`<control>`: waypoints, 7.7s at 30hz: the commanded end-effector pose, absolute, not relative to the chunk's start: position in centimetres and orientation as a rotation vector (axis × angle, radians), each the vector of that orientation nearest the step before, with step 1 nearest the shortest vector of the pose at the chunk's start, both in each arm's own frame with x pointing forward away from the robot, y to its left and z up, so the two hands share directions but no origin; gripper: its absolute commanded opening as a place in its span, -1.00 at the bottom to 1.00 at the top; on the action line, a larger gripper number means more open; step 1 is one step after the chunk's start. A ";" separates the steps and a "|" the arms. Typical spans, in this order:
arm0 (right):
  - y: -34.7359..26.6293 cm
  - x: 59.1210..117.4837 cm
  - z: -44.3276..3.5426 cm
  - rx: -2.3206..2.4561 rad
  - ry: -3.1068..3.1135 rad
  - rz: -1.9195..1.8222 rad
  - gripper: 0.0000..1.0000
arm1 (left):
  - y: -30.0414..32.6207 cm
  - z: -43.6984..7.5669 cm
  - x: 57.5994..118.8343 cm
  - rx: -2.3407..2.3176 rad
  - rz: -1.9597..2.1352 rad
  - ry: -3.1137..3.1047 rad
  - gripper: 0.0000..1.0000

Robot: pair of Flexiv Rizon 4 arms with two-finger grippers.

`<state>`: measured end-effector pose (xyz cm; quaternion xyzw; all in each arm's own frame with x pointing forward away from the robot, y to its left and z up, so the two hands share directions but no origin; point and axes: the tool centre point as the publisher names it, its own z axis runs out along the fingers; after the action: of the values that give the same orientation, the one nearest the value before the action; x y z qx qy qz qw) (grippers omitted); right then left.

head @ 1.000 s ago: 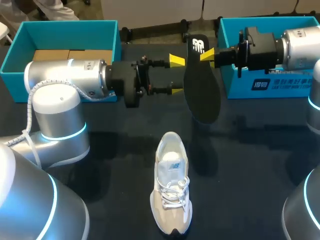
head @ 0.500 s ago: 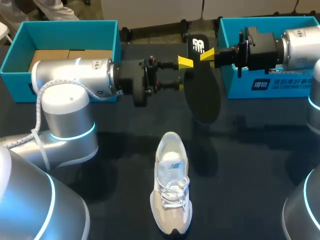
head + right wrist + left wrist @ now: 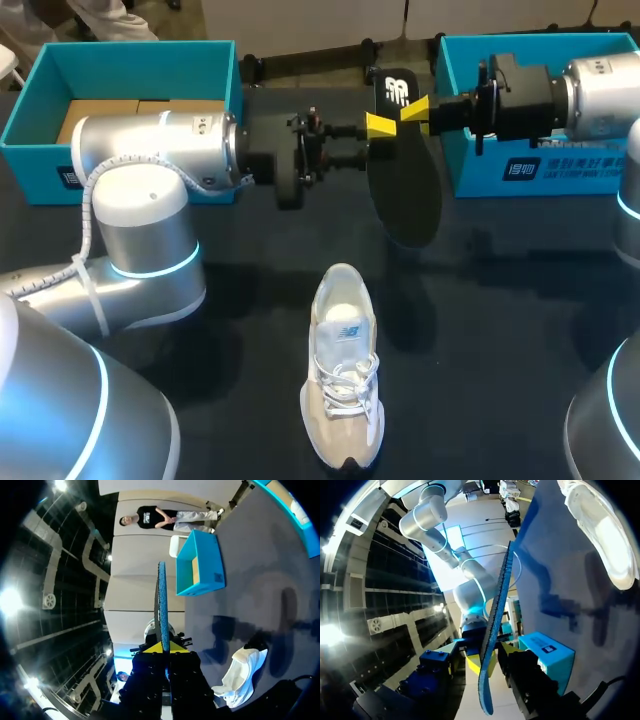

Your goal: Take the shoe out of the shoebox, open the shoe tongue, remove and reinsert the insole, then place the shoe into the shoebox

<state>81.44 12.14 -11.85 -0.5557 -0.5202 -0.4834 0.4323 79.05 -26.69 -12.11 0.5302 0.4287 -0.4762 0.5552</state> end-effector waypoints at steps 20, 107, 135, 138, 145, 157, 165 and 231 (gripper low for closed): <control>12.3 81.5 -11.9 -1.386 -1.298 -1.204 -1.00 | -27.6 -11.9 78.5 1.245 -1.126 1.002 -0.65; 10.6 76.3 -12.6 -1.303 -1.309 -1.266 1.00 | -15.6 -9.3 72.5 -0.429 -2.483 2.361 -1.00; 10.6 76.3 -12.6 -1.303 -1.309 -1.266 1.00 | -16.7 -13.0 73.7 -1.509 -2.581 2.482 -1.00; 10.6 76.3 -12.6 -1.303 -1.309 -1.266 1.00 | -16.8 -13.6 73.9 -1.613 -2.574 2.460 -1.00; 10.6 76.3 -12.6 -1.303 -1.309 -1.266 1.00 | -17.1 -14.6 74.1 -1.722 -2.605 2.439 -1.00; 10.6 76.3 -12.6 -1.303 -1.309 -1.266 1.00 | -17.9 -16.6 74.5 -1.923 -2.603 2.459 -1.00; 10.6 76.3 -12.6 -1.303 -1.309 -1.266 1.00 | -18.4 -17.5 75.3 -2.032 -2.639 2.411 -1.00; 22.3 68.9 -3.7 -2.268 -2.066 0.003 1.00 | -19.7 -18.1 76.4 -2.094 -2.629 2.391 -1.00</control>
<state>68.85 21.02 -3.38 -0.7348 -0.6676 -0.0675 0.0992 76.37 -19.64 -18.04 0.4481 -0.5108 0.5619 0.4717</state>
